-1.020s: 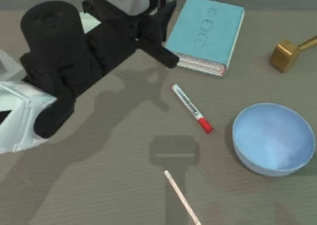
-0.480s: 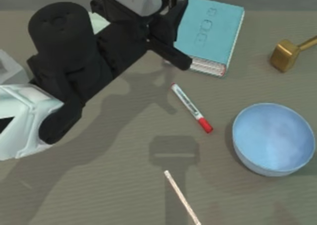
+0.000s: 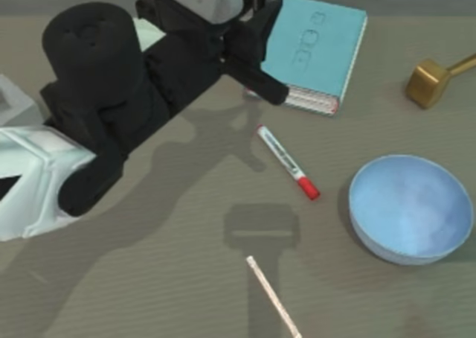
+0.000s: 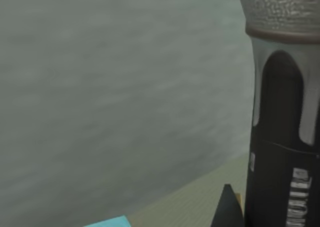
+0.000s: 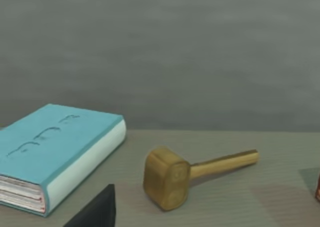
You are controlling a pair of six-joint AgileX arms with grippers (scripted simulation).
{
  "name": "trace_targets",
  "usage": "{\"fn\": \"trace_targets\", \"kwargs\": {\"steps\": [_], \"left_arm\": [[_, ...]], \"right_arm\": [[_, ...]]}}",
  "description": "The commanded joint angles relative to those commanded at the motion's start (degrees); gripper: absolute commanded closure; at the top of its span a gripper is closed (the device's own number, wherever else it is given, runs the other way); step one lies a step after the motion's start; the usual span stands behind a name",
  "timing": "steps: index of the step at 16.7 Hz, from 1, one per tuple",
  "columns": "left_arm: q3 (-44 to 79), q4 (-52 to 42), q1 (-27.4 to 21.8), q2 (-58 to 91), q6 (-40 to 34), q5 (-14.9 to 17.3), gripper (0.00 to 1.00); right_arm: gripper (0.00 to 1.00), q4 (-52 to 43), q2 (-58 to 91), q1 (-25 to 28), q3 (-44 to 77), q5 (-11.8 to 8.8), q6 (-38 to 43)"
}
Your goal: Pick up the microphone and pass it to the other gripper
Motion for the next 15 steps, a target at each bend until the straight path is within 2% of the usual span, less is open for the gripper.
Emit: {"fn": "trace_targets", "kwargs": {"steps": [4, 15], "left_arm": [[0.0, 0.0, 0.0, 0.0, 0.0, 0.0, 1.0], [0.0, 0.0, 0.0, 0.0, 0.0, 0.0, 1.0]], "right_arm": [[0.0, 4.3, 11.0, 6.1, 7.8, -1.6, -0.2], [0.0, 19.2, 56.7, 28.5, 35.2, -7.8, -1.0]]}}
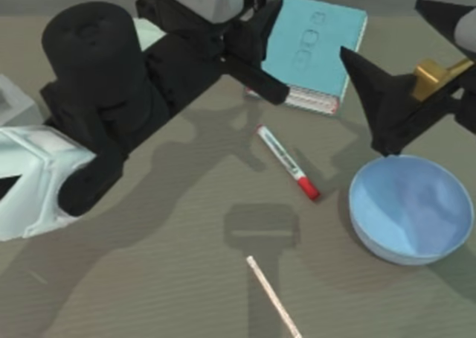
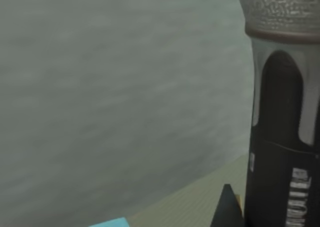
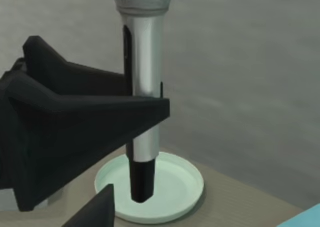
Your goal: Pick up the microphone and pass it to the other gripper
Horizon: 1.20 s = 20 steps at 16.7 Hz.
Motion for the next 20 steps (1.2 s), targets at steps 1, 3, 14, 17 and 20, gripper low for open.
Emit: {"fn": "trace_targets", "kwargs": {"steps": [1, 3, 14, 17, 20], "left_arm": [[0.0, 0.0, 0.0, 0.0, 0.0, 0.0, 1.0], [0.0, 0.0, 0.0, 0.0, 0.0, 0.0, 1.0], [0.0, 0.0, 0.0, 0.0, 0.0, 0.0, 1.0], [0.0, 0.0, 0.0, 0.0, 0.0, 0.0, 1.0], [0.0, 0.0, 0.0, 0.0, 0.0, 0.0, 1.0]], "right_arm": [[0.0, 1.0, 2.7, 1.4, 1.8, -0.4, -0.1], [0.0, 2.7, 6.9, 3.6, 4.7, -1.0, -0.2], [0.0, 5.1, 15.4, 5.5, 11.7, -0.4, -0.2], [0.0, 7.0, 24.6, 6.5, 18.4, 0.7, -0.2], [0.0, 8.3, 30.8, 7.2, 23.3, 1.6, -0.2]]}}
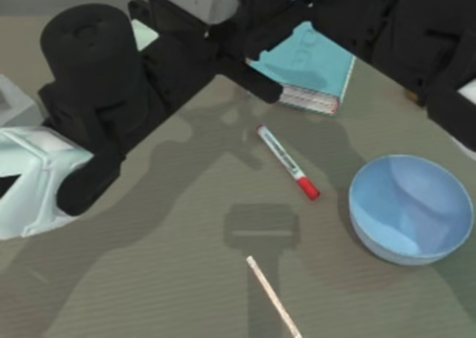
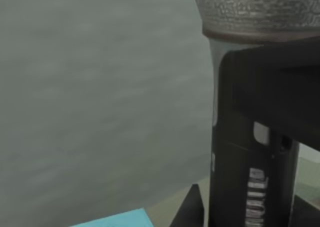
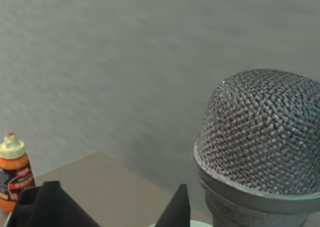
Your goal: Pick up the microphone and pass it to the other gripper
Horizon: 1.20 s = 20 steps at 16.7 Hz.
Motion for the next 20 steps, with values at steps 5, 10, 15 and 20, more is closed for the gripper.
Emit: {"fn": "trace_targets", "kwargs": {"steps": [5, 10, 15, 20], "left_arm": [[0.0, 0.0, 0.0, 0.0, 0.0, 0.0, 1.0], [0.0, 0.0, 0.0, 0.0, 0.0, 0.0, 1.0], [0.0, 0.0, 0.0, 0.0, 0.0, 0.0, 1.0], [0.0, 0.0, 0.0, 0.0, 0.0, 0.0, 1.0]], "right_arm": [[0.0, 0.2, 1.1, 0.2, 1.0, 0.2, 0.0], [0.38, 0.2, 1.1, 0.2, 1.0, 0.2, 0.0], [0.75, 0.2, 1.1, 0.2, 1.0, 0.2, 0.0], [1.0, 0.2, 1.1, 0.2, 1.0, 0.2, 0.0]]}}
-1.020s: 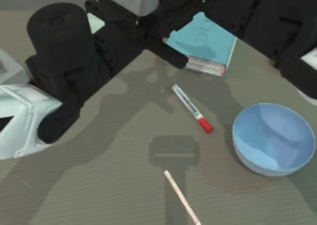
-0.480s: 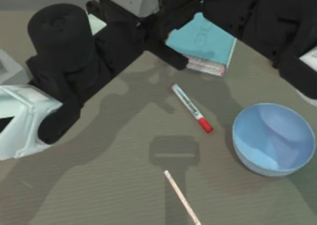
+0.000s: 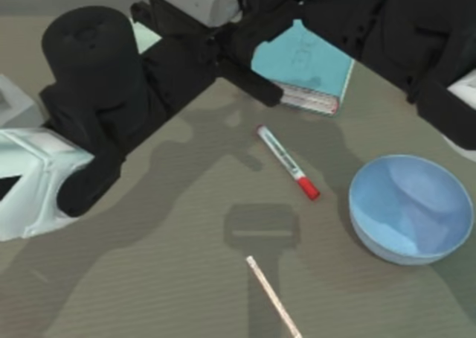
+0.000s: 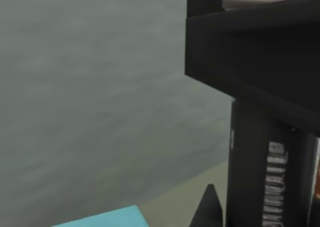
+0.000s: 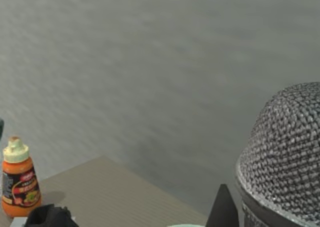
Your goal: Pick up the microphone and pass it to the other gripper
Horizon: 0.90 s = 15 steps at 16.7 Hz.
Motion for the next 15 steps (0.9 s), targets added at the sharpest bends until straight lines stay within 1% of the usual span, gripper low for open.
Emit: {"fn": "trace_targets", "kwargs": {"steps": [7, 15], "left_arm": [[0.0, 0.0, 0.0, 0.0, 0.0, 0.0, 1.0], [0.0, 0.0, 0.0, 0.0, 0.0, 0.0, 0.4]], "right_arm": [[1.0, 0.0, 0.0, 0.0, 0.0, 0.0, 0.0], [1.0, 0.0, 0.0, 0.0, 0.0, 0.0, 0.0]]}}
